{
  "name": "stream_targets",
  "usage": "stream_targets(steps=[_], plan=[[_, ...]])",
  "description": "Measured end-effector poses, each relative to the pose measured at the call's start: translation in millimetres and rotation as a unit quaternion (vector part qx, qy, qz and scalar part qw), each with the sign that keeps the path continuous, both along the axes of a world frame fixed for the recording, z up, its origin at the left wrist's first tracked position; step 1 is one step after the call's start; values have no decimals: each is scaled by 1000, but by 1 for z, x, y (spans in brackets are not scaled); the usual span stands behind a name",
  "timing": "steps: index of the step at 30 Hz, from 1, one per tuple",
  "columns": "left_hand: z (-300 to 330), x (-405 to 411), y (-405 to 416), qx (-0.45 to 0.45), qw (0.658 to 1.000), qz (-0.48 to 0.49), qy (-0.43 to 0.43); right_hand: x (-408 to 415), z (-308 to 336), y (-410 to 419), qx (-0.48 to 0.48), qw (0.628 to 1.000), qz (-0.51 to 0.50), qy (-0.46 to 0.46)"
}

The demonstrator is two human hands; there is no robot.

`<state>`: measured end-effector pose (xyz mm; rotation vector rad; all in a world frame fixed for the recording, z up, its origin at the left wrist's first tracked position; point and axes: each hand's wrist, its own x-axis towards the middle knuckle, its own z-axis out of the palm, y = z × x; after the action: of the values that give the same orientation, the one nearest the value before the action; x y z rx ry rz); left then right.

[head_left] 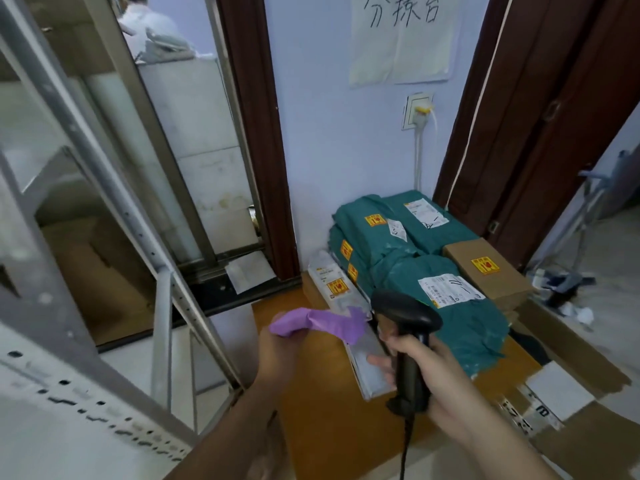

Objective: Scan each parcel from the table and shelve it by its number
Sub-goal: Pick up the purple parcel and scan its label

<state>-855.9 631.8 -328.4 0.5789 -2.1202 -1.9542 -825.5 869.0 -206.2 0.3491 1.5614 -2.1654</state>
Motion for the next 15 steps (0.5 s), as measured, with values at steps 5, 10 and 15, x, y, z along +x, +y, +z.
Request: stream_targets(steps=[5, 10, 15], plan=[[9, 11, -8, 18, 982, -50, 183, -1, 9, -10, -85, 995, 36, -46], [9, 12, -3, -111, 972, -35, 204, -4, 14, -19, -56, 996, 65, -35], [23, 6, 6, 43, 980, -97, 169, -7, 10, -17, 20, 999, 44, -7]])
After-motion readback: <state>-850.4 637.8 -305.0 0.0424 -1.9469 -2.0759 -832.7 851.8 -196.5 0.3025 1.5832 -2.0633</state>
